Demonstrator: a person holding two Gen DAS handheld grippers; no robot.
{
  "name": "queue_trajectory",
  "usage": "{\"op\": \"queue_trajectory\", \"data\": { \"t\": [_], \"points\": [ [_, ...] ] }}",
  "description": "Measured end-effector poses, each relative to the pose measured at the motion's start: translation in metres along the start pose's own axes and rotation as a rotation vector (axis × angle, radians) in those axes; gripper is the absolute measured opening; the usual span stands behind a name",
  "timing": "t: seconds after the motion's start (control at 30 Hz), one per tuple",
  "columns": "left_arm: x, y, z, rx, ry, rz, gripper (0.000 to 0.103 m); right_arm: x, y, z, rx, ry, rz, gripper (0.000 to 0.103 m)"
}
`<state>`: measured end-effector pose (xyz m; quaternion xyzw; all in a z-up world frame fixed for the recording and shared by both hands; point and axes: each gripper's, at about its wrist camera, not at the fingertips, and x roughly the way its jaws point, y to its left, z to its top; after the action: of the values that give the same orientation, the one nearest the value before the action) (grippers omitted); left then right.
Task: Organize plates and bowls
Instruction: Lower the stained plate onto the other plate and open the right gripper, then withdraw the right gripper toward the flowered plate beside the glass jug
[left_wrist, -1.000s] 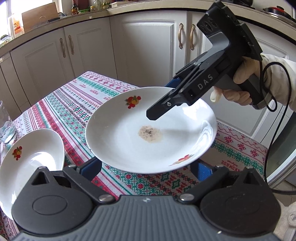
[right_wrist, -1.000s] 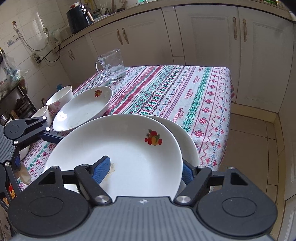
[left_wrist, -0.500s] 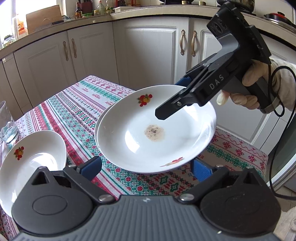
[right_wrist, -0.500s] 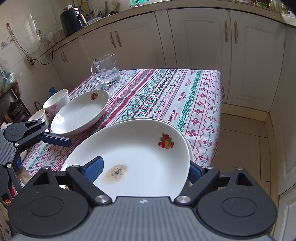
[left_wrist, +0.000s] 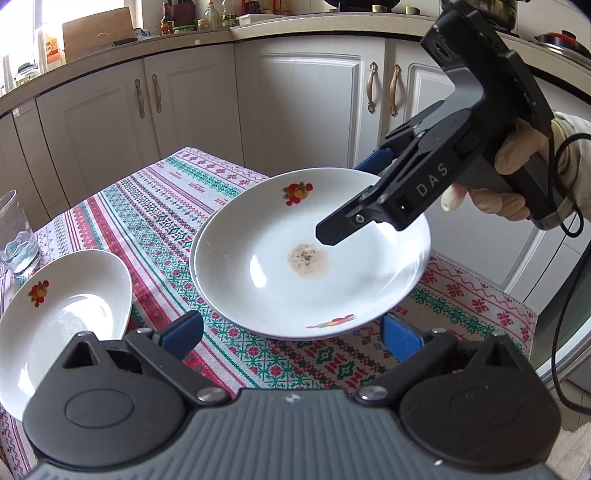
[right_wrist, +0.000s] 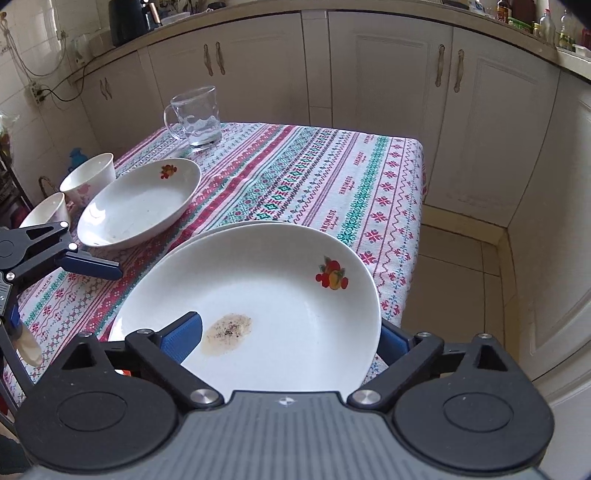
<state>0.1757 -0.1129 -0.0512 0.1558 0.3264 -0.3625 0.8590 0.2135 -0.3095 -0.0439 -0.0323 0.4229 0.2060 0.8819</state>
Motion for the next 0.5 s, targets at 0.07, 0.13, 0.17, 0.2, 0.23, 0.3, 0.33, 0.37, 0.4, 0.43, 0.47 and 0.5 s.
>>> {"op": "queue_trajectory", "data": {
  "t": [0.07,0.13,0.17,0.2,0.23,0.3,0.33,0.37,0.4,0.43,0.47,0.5],
  "points": [
    [-0.002,0.001,-0.001,-0.014,-0.014,-0.001,0.101,0.0,0.001,0.0,-0.002,0.008,-0.016,0.099],
    [-0.005,0.003,0.0,-0.032,-0.028,0.004,0.101,0.001,0.003,-0.001,-0.001,0.019,-0.037,0.099],
    [-0.006,0.004,0.0,-0.04,-0.034,0.007,0.101,0.002,0.003,-0.001,0.002,0.025,-0.045,0.1],
    [-0.008,0.005,0.0,-0.049,-0.041,0.009,0.101,0.001,0.004,-0.002,0.001,0.025,-0.05,0.101],
    [-0.011,0.005,0.001,-0.056,-0.047,0.009,0.101,-0.001,0.006,-0.003,-0.003,0.019,-0.05,0.102],
    [-0.016,0.005,0.0,-0.061,-0.057,0.015,0.101,-0.007,0.01,-0.003,-0.013,-0.002,-0.041,0.103],
    [-0.02,0.004,-0.001,-0.062,-0.064,0.022,0.101,-0.011,0.013,-0.003,-0.018,-0.011,-0.039,0.103],
    [-0.023,0.004,-0.002,-0.064,-0.072,0.03,0.101,-0.014,0.016,-0.002,-0.024,-0.02,-0.042,0.103],
    [-0.027,0.003,-0.003,-0.069,-0.08,0.038,0.101,-0.018,0.02,-0.002,-0.032,-0.03,-0.045,0.103],
    [-0.031,0.003,-0.004,-0.076,-0.087,0.046,0.101,-0.022,0.025,-0.002,-0.043,-0.042,-0.047,0.103],
    [-0.034,0.004,-0.005,-0.085,-0.093,0.055,0.102,-0.026,0.03,-0.002,-0.051,-0.052,-0.047,0.103],
    [-0.039,0.005,-0.007,-0.097,-0.1,0.066,0.102,-0.029,0.035,-0.002,-0.057,-0.063,-0.049,0.103]
  ]
}}
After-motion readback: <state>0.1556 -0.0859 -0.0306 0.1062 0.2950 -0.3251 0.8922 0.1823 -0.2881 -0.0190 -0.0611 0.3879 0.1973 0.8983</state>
